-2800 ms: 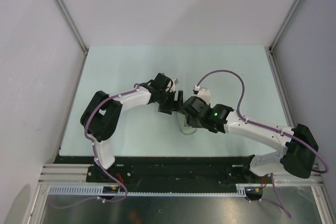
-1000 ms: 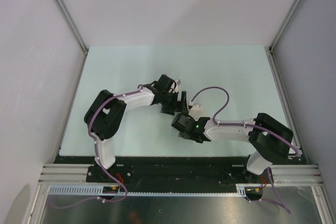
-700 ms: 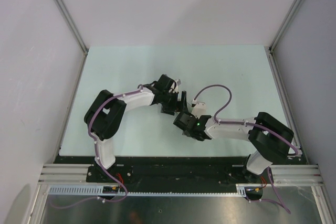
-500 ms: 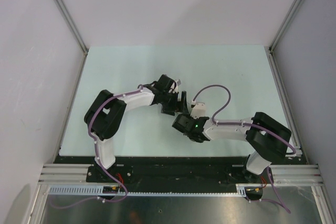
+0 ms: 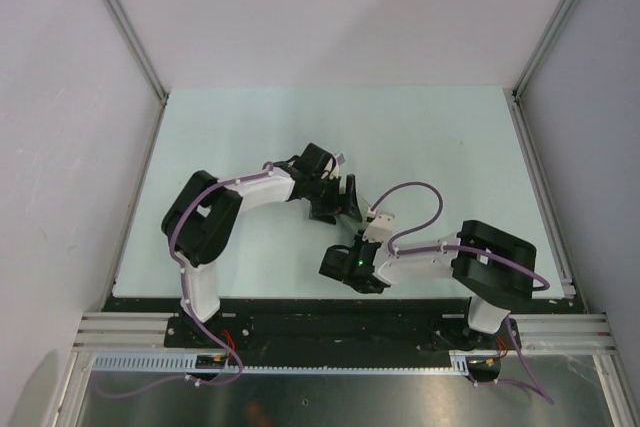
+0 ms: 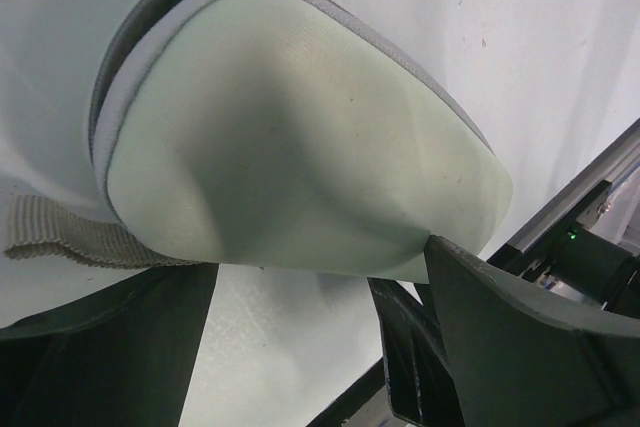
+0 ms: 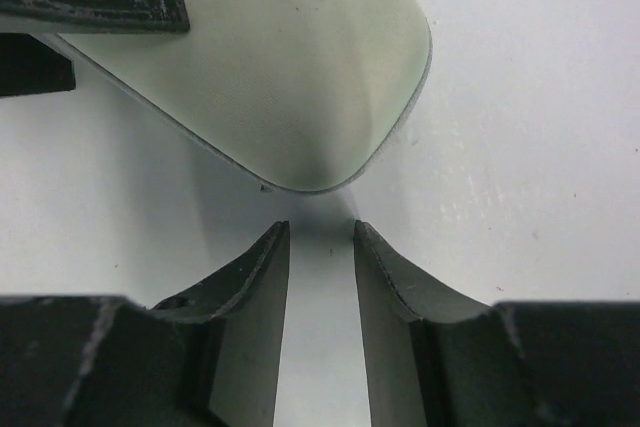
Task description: Organize the sunglasses
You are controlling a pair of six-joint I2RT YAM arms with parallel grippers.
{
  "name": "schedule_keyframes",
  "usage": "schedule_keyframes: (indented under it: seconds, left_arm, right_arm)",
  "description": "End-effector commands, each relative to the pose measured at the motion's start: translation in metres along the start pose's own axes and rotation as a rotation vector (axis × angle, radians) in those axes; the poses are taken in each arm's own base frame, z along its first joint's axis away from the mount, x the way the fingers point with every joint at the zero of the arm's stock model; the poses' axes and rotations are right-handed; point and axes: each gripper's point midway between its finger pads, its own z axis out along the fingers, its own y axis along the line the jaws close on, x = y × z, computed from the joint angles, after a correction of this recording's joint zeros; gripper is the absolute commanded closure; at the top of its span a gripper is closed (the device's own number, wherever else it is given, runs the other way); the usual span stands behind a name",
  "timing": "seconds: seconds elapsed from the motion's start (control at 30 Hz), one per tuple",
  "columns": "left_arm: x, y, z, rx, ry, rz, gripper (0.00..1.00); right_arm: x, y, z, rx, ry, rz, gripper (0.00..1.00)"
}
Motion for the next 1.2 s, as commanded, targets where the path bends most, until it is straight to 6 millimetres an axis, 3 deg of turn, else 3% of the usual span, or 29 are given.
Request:
schedule_keyframes:
  seconds: [0.0,0.27,0.47,0.67,0.9,1.17]
  left_arm:
    - [0.015,0.006,0.009,-0.010,0.051,-0.017,0.09]
    - [0.018,0.010,0.009,-0.017,0.059,-0.003,0.09]
    - [0.016,0.011,0.010,-0.023,0.053,0.008,0.09]
    - [0.017,0.012,0.013,-0.022,0.062,0.001,0.08]
    - [0.017,0.011,0.010,-0.020,0.058,0.003,0.08]
    - [0.020,0.013,0.011,-0.025,0.065,-0.003,0.08]
  right_arm:
    - [0.001,-0.006,0.000,0.028,-0.053,0.048,0.62]
    - [0.007,0.012,0.005,-0.022,-0.022,0.056,0.56]
    - [0.000,0.025,0.014,-0.048,-0.004,0.105,0.55]
    - [-0.006,0.028,0.021,-0.004,-0.005,0.130,0.62]
    - [-0.008,0.013,0.026,0.088,-0.020,0.140,0.68]
    - [-0.013,0.007,0.025,0.111,-0.044,0.145,0.84]
